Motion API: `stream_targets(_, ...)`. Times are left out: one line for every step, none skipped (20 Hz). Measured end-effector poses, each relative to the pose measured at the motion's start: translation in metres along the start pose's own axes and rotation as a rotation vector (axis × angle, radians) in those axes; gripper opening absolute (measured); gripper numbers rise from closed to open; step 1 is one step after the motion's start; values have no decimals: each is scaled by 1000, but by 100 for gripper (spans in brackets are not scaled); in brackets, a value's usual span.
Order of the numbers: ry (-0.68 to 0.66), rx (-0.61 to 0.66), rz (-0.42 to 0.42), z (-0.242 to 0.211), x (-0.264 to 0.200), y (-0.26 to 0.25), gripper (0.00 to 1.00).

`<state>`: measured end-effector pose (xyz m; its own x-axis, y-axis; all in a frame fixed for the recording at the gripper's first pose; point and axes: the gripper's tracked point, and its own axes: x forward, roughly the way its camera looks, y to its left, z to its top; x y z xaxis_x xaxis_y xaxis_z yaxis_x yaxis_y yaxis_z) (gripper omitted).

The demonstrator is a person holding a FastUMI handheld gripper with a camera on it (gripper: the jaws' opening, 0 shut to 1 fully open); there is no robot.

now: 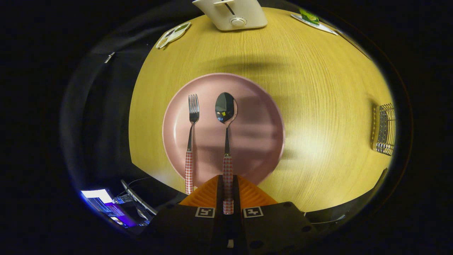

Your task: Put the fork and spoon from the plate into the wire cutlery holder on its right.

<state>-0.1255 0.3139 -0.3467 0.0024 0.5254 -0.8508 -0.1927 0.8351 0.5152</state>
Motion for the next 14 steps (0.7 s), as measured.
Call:
stream_targets(-11, -10, 12, 2, -7, -1, 14)
stream_targets(-22, -19, 19, 5, -13, -3, 14)
stream_targets(-31, -29, 27, 7, -17, -5, 14)
stream_targets(-35, -30, 43, 8, -20, -5, 14)
stream_targets(-44, -16, 56, 12, -23, -5, 14)
stream_targets(-48, -12, 64, 13, -24, -6, 10)
stream_targets(-49, -11, 65, 13, -25, -9, 10)
stream_targets(-46, -7, 62, 12, -26, -13, 10)
stream_targets(-47, -3, 75, 14, -27, -13, 10)
stream_targets(-53, 0, 91, 14, -32, -11, 10)
stream_targets(-58, -1, 103, 15, -36, -9, 10)
stream_targets(-66, -3, 115, 16, -43, -7, 10)
stream_targets(-74, -7, 134, 19, -51, -5, 10)
stream_targets(-86, -6, 157, 20, -62, -3, 10)
